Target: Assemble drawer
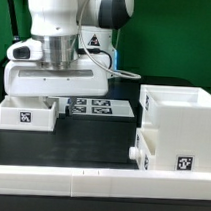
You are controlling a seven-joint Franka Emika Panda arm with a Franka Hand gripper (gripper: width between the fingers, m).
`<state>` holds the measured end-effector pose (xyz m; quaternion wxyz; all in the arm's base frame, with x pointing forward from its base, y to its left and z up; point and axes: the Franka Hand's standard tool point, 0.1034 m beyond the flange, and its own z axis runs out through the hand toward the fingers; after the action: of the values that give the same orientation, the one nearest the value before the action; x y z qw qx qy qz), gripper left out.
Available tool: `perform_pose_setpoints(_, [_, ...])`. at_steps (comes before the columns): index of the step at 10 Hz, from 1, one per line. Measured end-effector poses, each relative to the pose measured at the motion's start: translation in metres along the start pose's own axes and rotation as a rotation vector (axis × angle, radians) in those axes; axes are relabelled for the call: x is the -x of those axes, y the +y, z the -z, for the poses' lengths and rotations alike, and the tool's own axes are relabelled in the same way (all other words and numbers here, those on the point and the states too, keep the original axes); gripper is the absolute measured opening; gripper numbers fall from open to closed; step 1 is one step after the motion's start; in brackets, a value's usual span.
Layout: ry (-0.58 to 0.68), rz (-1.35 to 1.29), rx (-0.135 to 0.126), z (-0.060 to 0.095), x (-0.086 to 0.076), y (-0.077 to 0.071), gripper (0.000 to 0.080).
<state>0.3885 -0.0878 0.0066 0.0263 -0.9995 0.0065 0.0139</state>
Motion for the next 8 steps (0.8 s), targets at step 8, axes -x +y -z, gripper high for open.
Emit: perform_pose_setpoints(8, [0.0,0.014,0.0,0.0034,-0.0024,-0.0042,0.0043])
